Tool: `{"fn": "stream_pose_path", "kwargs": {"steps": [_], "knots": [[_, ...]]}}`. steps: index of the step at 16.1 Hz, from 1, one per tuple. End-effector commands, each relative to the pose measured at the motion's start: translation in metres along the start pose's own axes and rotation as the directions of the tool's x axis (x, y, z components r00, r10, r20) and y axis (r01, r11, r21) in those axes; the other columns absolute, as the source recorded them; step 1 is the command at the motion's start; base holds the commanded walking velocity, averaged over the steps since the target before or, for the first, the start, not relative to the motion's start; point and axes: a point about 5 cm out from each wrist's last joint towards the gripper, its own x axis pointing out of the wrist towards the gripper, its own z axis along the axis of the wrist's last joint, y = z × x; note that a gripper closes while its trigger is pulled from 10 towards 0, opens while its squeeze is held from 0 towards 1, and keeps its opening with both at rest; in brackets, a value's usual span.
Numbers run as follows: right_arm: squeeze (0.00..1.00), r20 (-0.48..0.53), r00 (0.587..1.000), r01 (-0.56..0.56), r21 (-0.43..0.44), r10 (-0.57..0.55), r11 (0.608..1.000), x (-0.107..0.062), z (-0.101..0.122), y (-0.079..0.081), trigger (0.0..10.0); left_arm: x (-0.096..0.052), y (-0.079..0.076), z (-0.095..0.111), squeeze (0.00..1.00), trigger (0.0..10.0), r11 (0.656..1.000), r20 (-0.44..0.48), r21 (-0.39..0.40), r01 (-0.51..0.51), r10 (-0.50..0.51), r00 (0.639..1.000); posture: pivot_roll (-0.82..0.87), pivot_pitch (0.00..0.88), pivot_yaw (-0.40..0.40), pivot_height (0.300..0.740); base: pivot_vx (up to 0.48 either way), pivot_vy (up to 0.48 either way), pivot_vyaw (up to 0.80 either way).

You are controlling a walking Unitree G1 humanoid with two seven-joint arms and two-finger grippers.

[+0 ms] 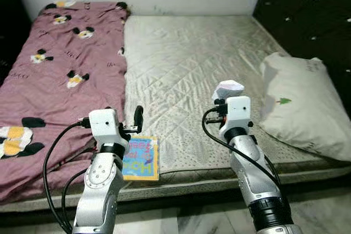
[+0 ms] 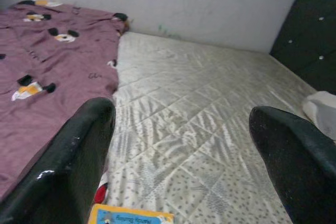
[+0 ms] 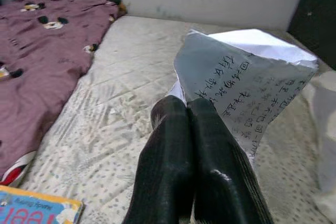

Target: Clean up the room

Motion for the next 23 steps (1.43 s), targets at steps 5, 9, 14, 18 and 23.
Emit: {"fn": "stream_pose_path", "kwargs": {"steps": [5, 9, 14, 18, 23], "knots": [[0.00, 0.003, 1.000, 0.007, 0.008, -0.007, 1.000, -0.0004, -0.0004, 0.0000, 10.0, -0.0009, 0.0001, 0.0014, 0.00, 10.0, 1.000, 0.001, -0.002, 0.007, -0.007, 1.000, 0.04, 0.062, -0.032, 0.740, 0.000, 0.000, 0.00], [0.00, 0.003, 1.000, 0.014, 0.010, -0.014, 1.000, -0.0002, -0.0006, -0.0007, 10.0, -0.0005, -0.0009, 0.0018, 0.00, 10.0, 1.000, 0.002, -0.004, 0.018, -0.018, 1.000, 0.04, 0.062, -0.028, 0.740, 0.186, 0.000, 0.00], [0.00, 0.003, 1.000, 0.018, 0.010, -0.018, 1.000, 0.0003, -0.0005, -0.0010, 10.0, 0.0000, -0.0011, 0.0023, 0.00, 10.0, 1.000, 0.003, -0.004, 0.022, -0.022, 1.000, 0.04, 0.062, -0.027, 0.740, 0.292, 0.000, 0.00], [0.00, 0.000, 1.000, 0.020, 0.006, -0.020, 1.000, 0.0007, -0.0013, -0.0023, 10.0, -0.0002, -0.0015, 0.0019, 0.00, 10.0, 1.000, 0.001, -0.006, 0.024, -0.024, 1.000, 0.04, 0.059, -0.027, 0.740, 0.302, 0.000, 0.00], [0.00, 0.001, 1.000, 0.024, -0.002, -0.024, 1.000, 0.0031, -0.0012, -0.0065, 10.0, -0.0004, -0.0011, -0.0005, 0.00, 10.0, 1.000, -0.008, 0.016, 0.013, -0.013, 1.000, 0.05, 0.051, -0.027, 0.740, 0.160, 0.000, 0.00]]}}
